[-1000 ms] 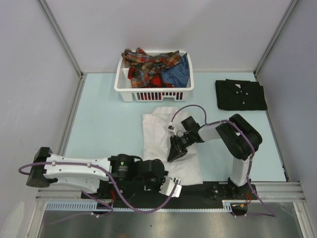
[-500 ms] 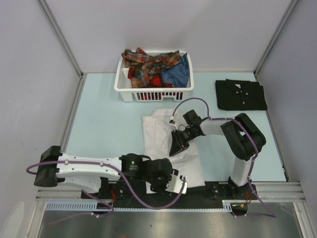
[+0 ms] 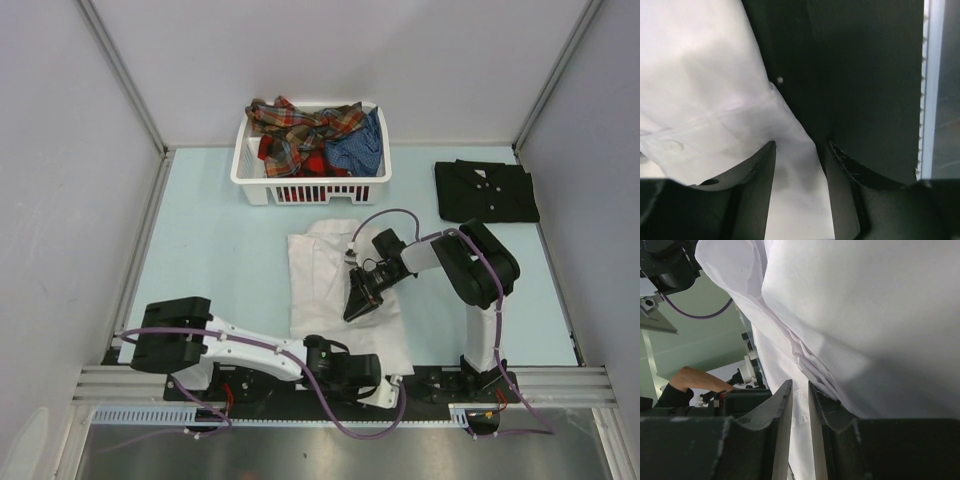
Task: Fold and stack the long sleeve shirts
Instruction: Fold the shirt
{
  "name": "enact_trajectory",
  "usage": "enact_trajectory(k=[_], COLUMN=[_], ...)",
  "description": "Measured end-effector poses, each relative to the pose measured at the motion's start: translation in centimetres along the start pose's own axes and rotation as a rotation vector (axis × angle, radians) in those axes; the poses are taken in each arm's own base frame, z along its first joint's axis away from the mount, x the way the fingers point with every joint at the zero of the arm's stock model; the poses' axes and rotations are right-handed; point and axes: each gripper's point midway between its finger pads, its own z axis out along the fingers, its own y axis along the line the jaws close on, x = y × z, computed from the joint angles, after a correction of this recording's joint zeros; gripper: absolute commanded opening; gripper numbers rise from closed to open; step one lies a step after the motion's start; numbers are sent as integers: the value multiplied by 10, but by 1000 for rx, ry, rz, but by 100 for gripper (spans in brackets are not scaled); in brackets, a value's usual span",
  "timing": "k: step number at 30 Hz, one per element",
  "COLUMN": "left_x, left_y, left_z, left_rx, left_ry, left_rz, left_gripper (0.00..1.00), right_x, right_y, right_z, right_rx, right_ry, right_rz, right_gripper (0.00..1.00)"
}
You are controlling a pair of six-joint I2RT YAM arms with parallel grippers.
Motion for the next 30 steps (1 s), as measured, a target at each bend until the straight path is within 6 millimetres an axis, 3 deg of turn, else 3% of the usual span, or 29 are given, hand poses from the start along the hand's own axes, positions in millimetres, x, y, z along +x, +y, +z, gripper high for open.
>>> enact_trajectory(k=[1,4,6,7,13,23,27,30], left_x=[-4,-6,-6,-6,-8,-26,-30,-29], left_y=[3,7,5,2,-5,-12,7,36], left_z=[0,4,6,6,-5,-87,-110,-123], left_rx=[-16,-40,-34,-28,21,195,270,292], left_ry=[-2,5,10,12,-10,-230,-277,-306], left_rz=[-3,-10,-15,-11,-8,-37,-96,-150], left_gripper=[48,25,3,0,0,0,0,0], right_x=[0,0,0,0,4,39,39,29], right_y=[0,0,0,0,0,16,19,24], right_z=[0,0,0,1,3,18,17,10], right_rx=[0,1,2,2,-8,52,72,84], right_ry=[0,0,0,0,1,72,83,70], right_rz=[0,-2,-3,-4,-24,-137,-161,-170], right_gripper=[24,24,24,24,24,29,40,50])
